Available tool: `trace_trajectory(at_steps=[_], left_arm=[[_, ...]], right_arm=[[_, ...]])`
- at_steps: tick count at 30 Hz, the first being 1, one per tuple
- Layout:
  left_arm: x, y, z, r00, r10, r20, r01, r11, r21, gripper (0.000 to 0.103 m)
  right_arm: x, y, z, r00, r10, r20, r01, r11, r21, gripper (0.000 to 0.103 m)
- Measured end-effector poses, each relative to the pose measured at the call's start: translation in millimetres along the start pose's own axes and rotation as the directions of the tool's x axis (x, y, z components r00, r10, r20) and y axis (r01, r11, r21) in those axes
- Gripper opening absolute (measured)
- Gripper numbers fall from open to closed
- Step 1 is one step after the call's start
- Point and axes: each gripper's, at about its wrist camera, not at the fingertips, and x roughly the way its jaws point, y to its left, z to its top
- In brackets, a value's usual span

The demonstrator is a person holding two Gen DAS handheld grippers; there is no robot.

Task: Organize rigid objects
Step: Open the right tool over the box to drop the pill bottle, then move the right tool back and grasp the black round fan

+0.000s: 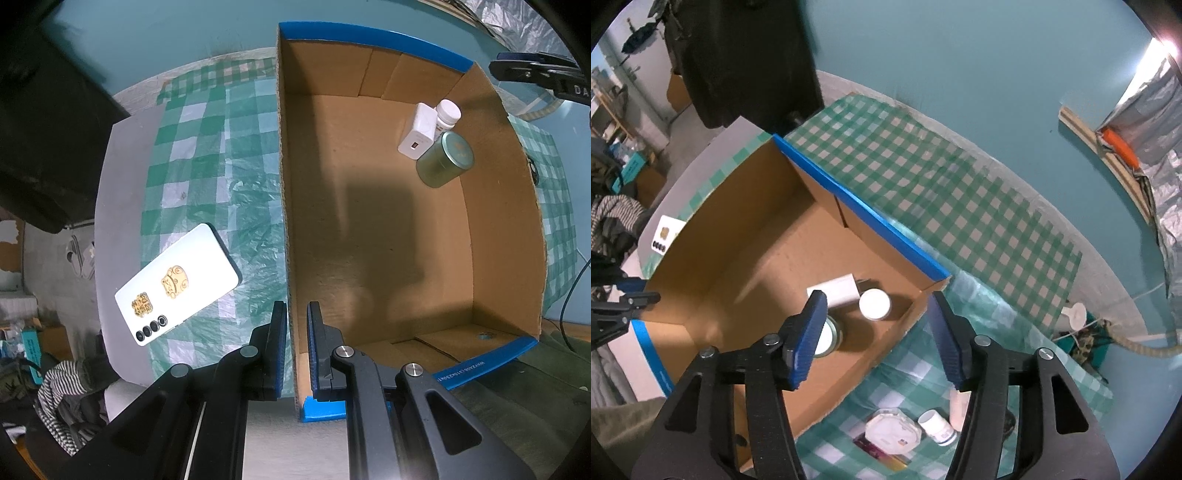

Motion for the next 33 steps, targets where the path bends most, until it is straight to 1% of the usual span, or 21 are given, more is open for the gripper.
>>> trace_trajectory(at_steps=[2,9,20,25,33], left_arm=[[0,0,-1,1.000,0.002,0.000,-0.002,1.000,0.000,0.010],[1,-1,-2,1.000,0.001,0.000,-0.001,1.000,0.001,0.010],[-1,-1,-4,1.000,-0.001,0.003,0.001,1.000,0.000,0.010],[-3,0,-3,1.000,-0.002,0.005,0.002,1.000,0.000,0.010],[-2,0,-3,1.000,-0.002,0.004,0.002,1.000,0.000,0.010]], right_arm=[[-5,0,-1,1.000,-0.003,0.004,0.003,1.000,0.007,0.060],[-19,-6,-4,1.000,0.000,0.024,-0.001,0.999,0.041,0.061],[-36,-28,-18,0.999,-0.021,0.032,0.017,0.993,0.118,0.067],[-44,-43,-27,0.999,-0.035,0.035,0.029,0.987,0.157,0.068],[-54,-82,-50,0.998,-0.050,0.023,0.042,0.962,0.271,0.071]])
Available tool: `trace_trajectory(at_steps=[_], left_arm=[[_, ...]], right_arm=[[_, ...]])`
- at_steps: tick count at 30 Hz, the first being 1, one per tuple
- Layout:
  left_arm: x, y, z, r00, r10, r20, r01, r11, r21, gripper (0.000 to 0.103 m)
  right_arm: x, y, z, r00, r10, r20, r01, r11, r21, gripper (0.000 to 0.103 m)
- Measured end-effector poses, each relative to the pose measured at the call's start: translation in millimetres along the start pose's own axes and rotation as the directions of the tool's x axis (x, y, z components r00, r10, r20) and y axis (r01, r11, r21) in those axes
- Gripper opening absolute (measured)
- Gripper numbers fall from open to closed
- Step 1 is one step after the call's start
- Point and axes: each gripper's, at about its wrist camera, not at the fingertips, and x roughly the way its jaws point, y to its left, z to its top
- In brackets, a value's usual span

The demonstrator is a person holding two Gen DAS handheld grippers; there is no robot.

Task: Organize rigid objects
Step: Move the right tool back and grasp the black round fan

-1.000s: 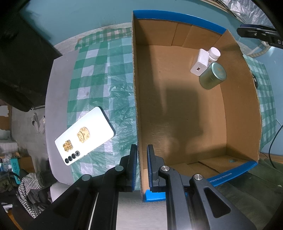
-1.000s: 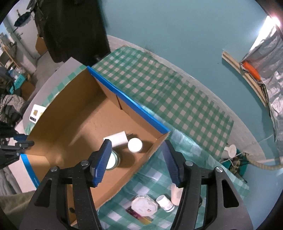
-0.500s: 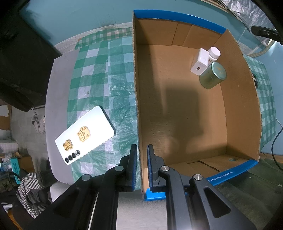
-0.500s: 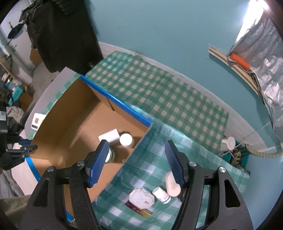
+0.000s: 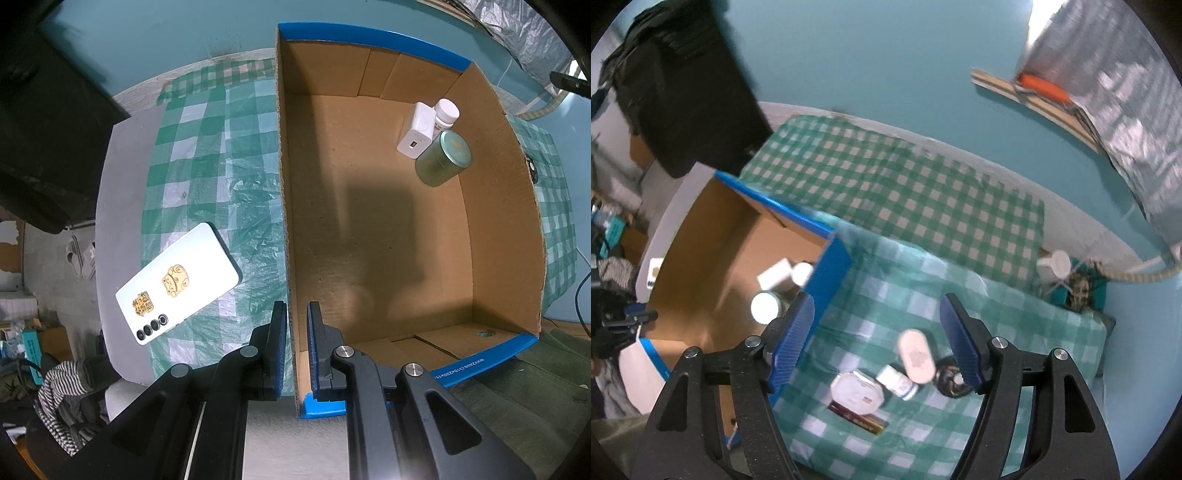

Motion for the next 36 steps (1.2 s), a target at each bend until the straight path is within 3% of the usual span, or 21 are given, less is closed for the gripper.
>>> trace_trajectory(at_steps=[12,21,36], left_arm=[[2,0,0,1.000,0.000,-0.005,0.000,1.000,0.001,0.010],[3,1,1,1.000,-0.001,-0.004,0.001,1.000,-0.001,0.010],[3,1,1,1.000,0.003,-0.012,-0.003,1.000,-0.005,0.010]], right_arm=[[10,-62,-28,0.996,-0.059,-0.059,0.068,0.985,0.161,0.072],[47,-93,-48,0.985,-0.068,-0.160,0.109,0.959,0.261,0.072],[120,-136,-82,0.953,-0.009,-0.304,0.165,0.855,0.492,0.072]])
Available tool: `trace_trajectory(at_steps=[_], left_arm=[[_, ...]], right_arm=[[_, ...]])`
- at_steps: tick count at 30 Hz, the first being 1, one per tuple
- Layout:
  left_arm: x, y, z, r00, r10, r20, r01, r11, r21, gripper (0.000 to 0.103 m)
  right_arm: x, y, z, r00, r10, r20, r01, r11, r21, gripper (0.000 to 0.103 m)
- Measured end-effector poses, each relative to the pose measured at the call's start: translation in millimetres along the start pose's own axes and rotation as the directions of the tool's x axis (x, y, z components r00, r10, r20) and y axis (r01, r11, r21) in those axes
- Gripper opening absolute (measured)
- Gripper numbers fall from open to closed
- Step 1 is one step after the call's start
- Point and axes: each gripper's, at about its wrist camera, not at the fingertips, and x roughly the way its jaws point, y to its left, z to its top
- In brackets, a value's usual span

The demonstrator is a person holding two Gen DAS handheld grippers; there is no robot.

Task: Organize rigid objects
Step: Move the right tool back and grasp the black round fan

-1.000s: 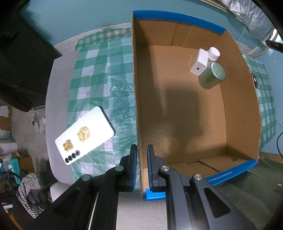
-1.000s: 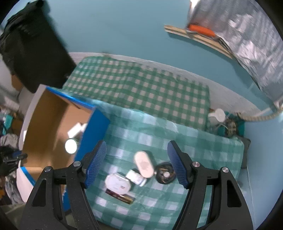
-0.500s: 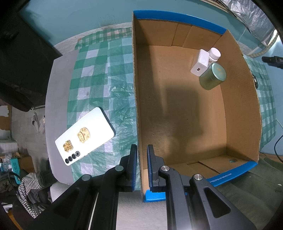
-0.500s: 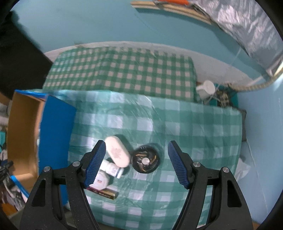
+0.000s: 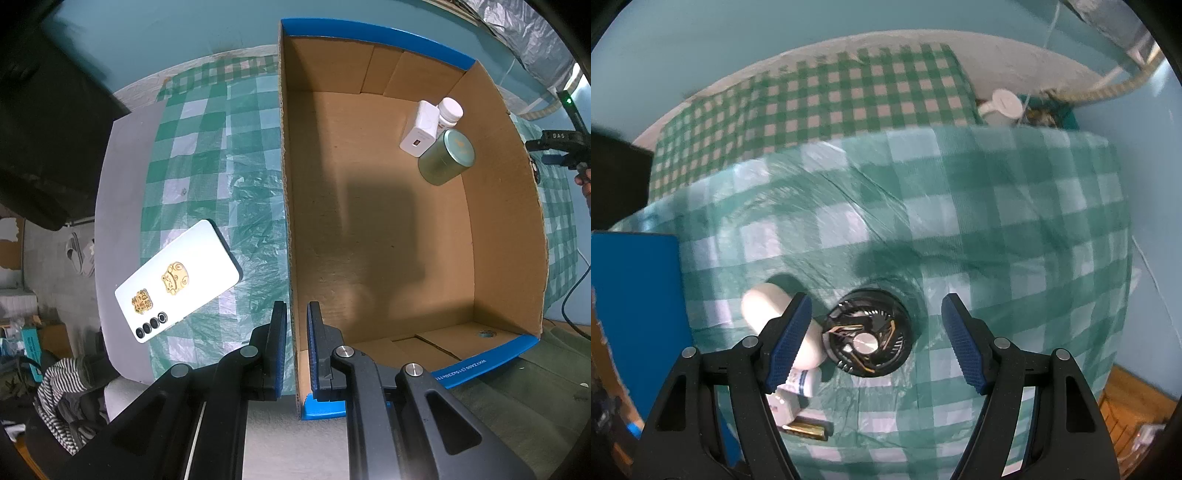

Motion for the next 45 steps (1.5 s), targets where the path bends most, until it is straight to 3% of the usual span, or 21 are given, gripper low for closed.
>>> trace_trajectory(at_steps=[14,24,30,33,45], left_arm=[[3,-1,-2,1.000,-0.002,-0.004,0.002,1.000,0.002,0.010],[3,-1,-2,1.000,-0.003,-0.005,0.003,1.000,-0.002,0.010],[2,-1,-2,1.000,-0.002,-0.004,0.002,1.000,0.003,0.010],[2,-1,-3,1.000,-0.001,-0.004,0.001,1.000,0.000,0.010],[2,-1,-3,1.000,-0.002,-0.004,0.002,1.000,-0.005,0.010]], right_arm=[[24,2,-7,0.999,0.005,-0.046,-0.003,0.999,0.042,0.072],[29,6,-18,0.999,-0.028,-0.039,0.024,0.996,-0.091,0.068],[28,7,-18,0.999,-0.046,-0.015,0.044,0.994,-0.104,0.068],[28,14,-20,0.998,-0.064,0.007,0.064,0.987,-0.144,0.062],[16,17,-29,0.999,-0.042,0.007,0.043,0.981,-0.189,0.061]])
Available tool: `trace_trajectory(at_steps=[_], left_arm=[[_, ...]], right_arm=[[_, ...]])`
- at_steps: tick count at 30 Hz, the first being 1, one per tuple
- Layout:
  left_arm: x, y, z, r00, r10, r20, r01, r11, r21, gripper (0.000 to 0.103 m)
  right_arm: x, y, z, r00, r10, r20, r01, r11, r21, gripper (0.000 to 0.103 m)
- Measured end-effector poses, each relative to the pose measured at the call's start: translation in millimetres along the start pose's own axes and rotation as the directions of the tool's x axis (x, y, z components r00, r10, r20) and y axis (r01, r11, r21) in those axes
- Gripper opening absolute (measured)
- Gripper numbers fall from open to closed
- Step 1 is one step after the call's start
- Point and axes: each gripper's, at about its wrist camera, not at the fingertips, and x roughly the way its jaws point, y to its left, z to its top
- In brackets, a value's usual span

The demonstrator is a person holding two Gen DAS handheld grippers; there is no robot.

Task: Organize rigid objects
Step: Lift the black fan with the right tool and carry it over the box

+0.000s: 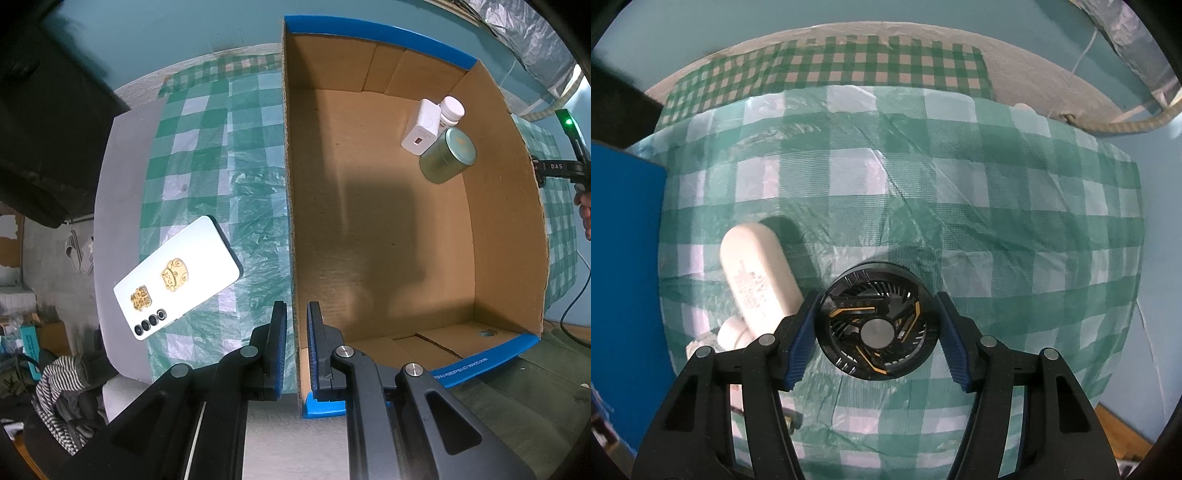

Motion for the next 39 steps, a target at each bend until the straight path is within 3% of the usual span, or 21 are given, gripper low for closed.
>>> trace_trajectory(at_steps=[22,39], left_arm=[[1,1,1,1.000,-0.003,-0.001,0.003,1.000,0.006,0.010],[1,-1,1,1.000,-0.002,-0.001,0.002,1.000,0.006,0.010]], right_arm=[[-66,36,-4,0.997,0.057,0.057,-0.049,0.989,-0.138,0.061],[-112,107,2,0.986,0.134,0.096,-0.098,0.944,-0.315,0.061]])
